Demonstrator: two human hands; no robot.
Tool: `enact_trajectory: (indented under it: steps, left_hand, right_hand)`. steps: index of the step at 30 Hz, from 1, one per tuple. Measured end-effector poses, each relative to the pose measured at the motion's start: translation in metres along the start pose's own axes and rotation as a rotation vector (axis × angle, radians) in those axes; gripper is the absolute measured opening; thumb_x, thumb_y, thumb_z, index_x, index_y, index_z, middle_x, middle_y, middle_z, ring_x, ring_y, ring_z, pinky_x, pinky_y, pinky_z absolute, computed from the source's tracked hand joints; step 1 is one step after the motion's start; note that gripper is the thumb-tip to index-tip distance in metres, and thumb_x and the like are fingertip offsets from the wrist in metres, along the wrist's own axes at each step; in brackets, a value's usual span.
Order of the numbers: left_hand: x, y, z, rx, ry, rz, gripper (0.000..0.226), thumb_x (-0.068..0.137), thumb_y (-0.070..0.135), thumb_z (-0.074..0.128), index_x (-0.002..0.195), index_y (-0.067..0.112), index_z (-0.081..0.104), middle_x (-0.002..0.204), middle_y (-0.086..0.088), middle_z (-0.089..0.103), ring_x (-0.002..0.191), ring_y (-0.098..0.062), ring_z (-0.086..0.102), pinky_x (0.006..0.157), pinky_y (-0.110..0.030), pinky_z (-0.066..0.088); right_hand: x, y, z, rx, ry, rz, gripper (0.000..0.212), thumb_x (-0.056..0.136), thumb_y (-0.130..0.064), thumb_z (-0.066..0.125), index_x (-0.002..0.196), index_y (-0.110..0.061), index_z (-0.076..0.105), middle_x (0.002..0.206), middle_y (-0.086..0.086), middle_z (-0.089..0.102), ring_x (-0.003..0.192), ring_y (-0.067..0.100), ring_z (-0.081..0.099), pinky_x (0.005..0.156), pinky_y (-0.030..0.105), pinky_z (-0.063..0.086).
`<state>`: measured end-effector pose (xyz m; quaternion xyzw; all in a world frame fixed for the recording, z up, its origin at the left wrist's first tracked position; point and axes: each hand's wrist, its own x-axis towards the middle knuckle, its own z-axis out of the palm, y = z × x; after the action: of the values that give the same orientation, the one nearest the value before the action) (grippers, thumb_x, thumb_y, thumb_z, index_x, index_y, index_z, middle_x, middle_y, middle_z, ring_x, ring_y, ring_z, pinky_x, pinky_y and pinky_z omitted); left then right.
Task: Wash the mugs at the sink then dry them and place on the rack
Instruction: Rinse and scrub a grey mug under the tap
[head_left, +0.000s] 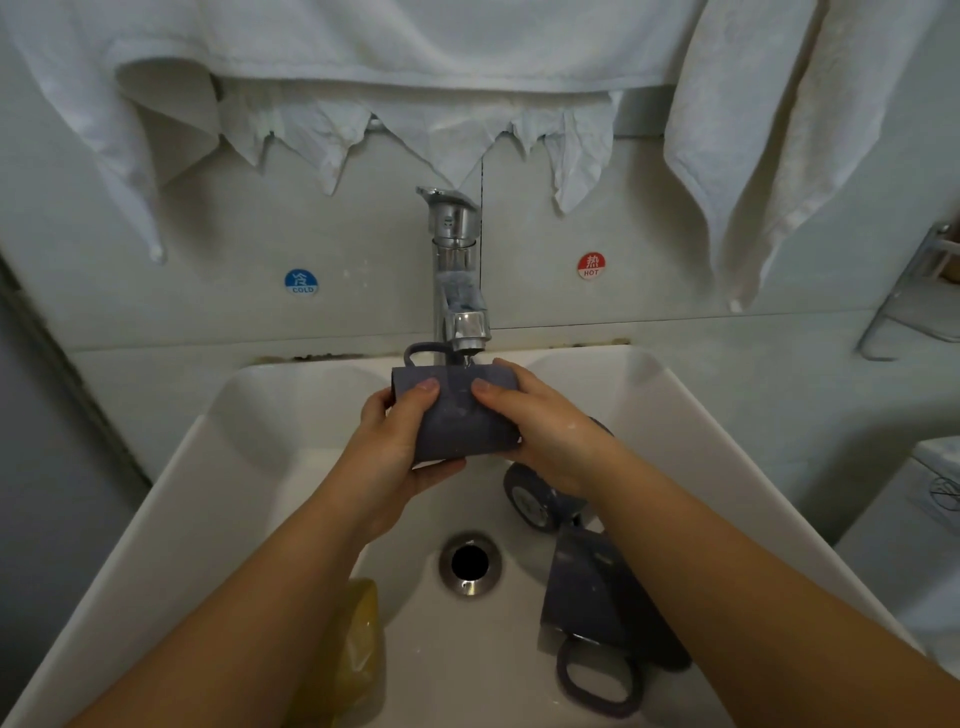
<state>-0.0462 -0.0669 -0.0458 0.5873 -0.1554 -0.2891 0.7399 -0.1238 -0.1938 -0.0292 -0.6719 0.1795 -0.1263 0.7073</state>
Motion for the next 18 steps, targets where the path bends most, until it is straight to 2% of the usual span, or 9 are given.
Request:
enact_trajectory:
  steps: [3,5,8,11,12,14,16,18]
  left_hand:
    - [-0.0015,-0.0032,0.0027,0.023,0.034,0.033,0.055,0.093,0.038,0.056,0.139,0.019,0.033,0.130,-0.006,0.051,0.111,-0.020,0.059,0.063,-0.024,0.058]
    - [-0.0018,-0.0024,0.0021,0.019,0.039,0.025,0.055,0.094,0.039,0.055,0.140,0.020,0.033,0.132,-0.007,0.051,0.112,-0.022,0.058,0.063,-0.025,0.059]
    - [-0.0015,-0.0006,0.0005,0.004,0.041,0.007,0.050,0.095,0.038,0.053,0.138,0.019,0.035,0.128,-0.007,0.053,0.110,-0.022,0.060,0.068,-0.029,0.059]
    - [-0.0020,-0.0013,0.0034,0.015,0.048,0.017,0.050,0.096,0.037,0.052,0.139,0.020,0.034,0.127,-0.005,0.053,0.108,-0.020,0.059,0.066,-0.027,0.059]
    - [-0.0020,-0.0017,0.0045,0.026,0.056,0.026,0.051,0.096,0.037,0.052,0.140,0.020,0.033,0.128,-0.006,0.052,0.109,-0.020,0.059,0.066,-0.026,0.058]
    - [-0.0013,-0.0019,0.0053,0.074,0.076,0.049,0.053,0.096,0.039,0.051,0.141,0.021,0.032,0.130,-0.006,0.051,0.108,-0.018,0.058,0.069,-0.027,0.056]
    - [-0.0012,-0.0010,0.0052,0.106,0.080,0.060,0.052,0.096,0.040,0.050,0.141,0.020,0.033,0.129,-0.006,0.052,0.105,-0.016,0.059,0.071,-0.028,0.055]
    - [-0.0014,-0.0007,0.0037,0.098,0.074,0.054,0.051,0.096,0.041,0.049,0.140,0.021,0.035,0.129,-0.007,0.053,0.107,-0.018,0.059,0.072,-0.028,0.055]
  right_hand:
    - [0.0034,-0.0002,0.0089,-0.108,0.106,-0.080,0.039,0.083,-0.037,0.069,0.110,-0.027,0.043,0.100,-0.006,0.055,0.091,0.011,0.056,0.084,0.029,0.048]
    - [0.0042,-0.0002,0.0092,-0.128,0.120,-0.062,0.040,0.086,-0.040,0.066,0.115,-0.027,0.043,0.109,-0.002,0.056,0.097,0.015,0.055,0.085,0.029,0.048]
    - [0.0036,-0.0006,0.0036,-0.070,0.044,0.005,0.050,0.094,-0.038,0.055,0.138,-0.022,0.040,0.133,0.008,0.053,0.117,0.025,0.055,0.101,0.041,0.047]
    - [0.0044,-0.0016,0.0033,-0.063,0.045,0.012,0.053,0.094,-0.038,0.054,0.141,-0.022,0.038,0.135,0.009,0.052,0.120,0.028,0.053,0.104,0.046,0.044]
    - [0.0054,-0.0018,0.0036,-0.092,0.071,0.001,0.050,0.092,-0.040,0.057,0.136,-0.023,0.042,0.131,0.007,0.054,0.116,0.025,0.054,0.102,0.043,0.046]
    - [0.0070,-0.0019,0.0061,-0.142,0.112,-0.030,0.044,0.085,-0.043,0.065,0.120,-0.025,0.044,0.110,-0.003,0.056,0.099,0.015,0.056,0.086,0.030,0.049]
    - [0.0068,-0.0002,0.0094,-0.166,0.140,-0.056,0.046,0.082,-0.045,0.069,0.112,-0.026,0.040,0.095,-0.010,0.050,0.083,0.005,0.051,0.068,0.019,0.043]
    - [0.0053,-0.0011,0.0101,-0.202,0.134,-0.046,0.045,0.086,-0.045,0.064,0.118,-0.024,0.041,0.096,-0.009,0.051,0.084,0.006,0.052,0.069,0.019,0.044]
